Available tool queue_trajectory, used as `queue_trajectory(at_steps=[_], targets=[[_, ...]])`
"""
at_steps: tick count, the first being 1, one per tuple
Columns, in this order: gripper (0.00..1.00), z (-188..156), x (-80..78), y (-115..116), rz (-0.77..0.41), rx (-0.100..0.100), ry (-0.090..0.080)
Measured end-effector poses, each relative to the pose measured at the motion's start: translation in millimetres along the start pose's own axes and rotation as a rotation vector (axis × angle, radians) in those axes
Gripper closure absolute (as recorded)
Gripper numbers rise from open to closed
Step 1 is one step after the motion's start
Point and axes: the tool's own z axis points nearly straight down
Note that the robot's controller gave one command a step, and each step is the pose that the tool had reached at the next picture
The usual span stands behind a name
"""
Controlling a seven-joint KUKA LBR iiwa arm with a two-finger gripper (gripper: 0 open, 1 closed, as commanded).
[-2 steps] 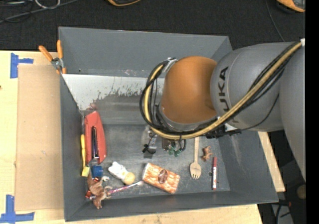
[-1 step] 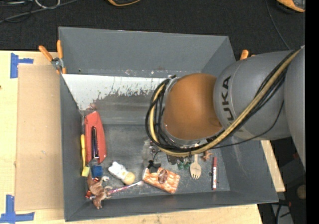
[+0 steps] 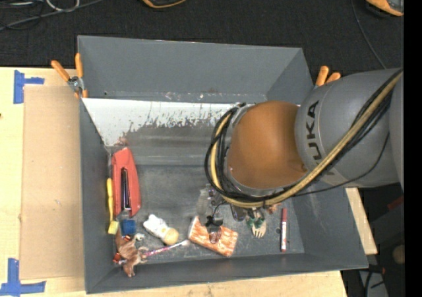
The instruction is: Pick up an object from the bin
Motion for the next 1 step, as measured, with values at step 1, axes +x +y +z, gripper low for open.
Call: queue_trajectory(at_steps=[1], targets=[[1.0,4.9,5.5,-3.8,0.219,0.001,0.001]])
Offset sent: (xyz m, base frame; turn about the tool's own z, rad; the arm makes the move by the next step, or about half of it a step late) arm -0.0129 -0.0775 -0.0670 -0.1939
